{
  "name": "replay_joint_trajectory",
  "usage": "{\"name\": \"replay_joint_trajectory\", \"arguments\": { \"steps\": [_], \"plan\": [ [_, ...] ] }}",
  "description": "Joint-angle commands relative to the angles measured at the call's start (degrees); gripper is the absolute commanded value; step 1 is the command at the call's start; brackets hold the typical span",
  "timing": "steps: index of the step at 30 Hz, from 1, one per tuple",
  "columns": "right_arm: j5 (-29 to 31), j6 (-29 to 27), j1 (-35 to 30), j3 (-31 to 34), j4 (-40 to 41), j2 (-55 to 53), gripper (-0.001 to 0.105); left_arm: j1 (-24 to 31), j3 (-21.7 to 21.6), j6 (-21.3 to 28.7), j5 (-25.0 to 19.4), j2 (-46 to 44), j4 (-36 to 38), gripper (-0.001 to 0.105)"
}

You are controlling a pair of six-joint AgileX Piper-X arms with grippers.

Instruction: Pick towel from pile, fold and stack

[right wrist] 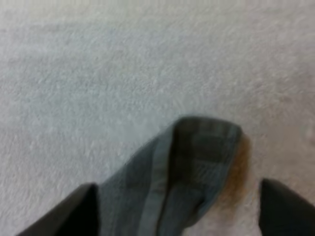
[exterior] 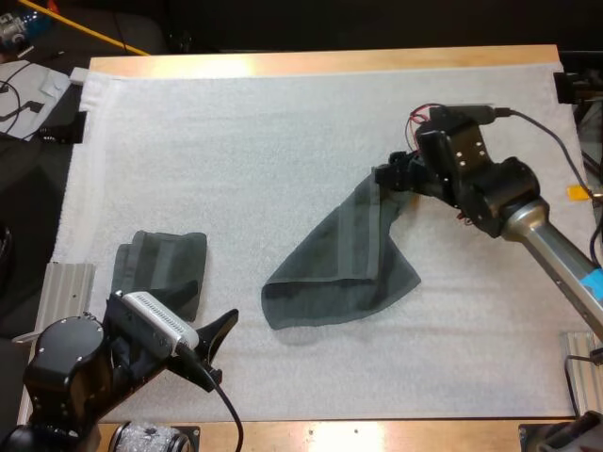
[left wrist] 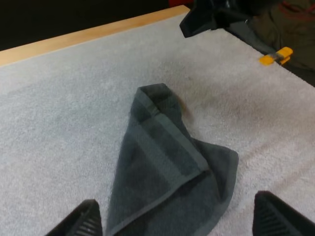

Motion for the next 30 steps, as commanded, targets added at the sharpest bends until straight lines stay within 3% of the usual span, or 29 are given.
{"name": "replay_joint_trajectory", "arguments": {
  "steps": [1,6,16,24,30],
  "plan": [
    [0.29,-1.51,-0.41,-1.23,4.06,-2.64,0.069,-0.26,-0.43,-0.36,0.46,0.2,0.01,0.062],
    [-0.65,-3.23,-0.06,-1.27,11.02,-5.54,0.058,-0.25,-0.38,-0.39,0.58,0.19,-0.04,0.062],
    [-2.65,-4.23,0.21,-1.1,21.9,-11.69,0.057,-0.25,-0.5,-0.41,0.48,0.1,0.07,0.062],
    [-6.13,-3.1,0.22,5.57,20.81,-11.92,0.056,-0.28,-0.36,-0.43,0.58,0.05,4.88,0.062],
    [-9.78,-0.22,0.42,14.58,13.42,-12.17,0.056,-0.25,-0.32,-0.64,0.82,0.2,9.25,0.062]
  ]
}}
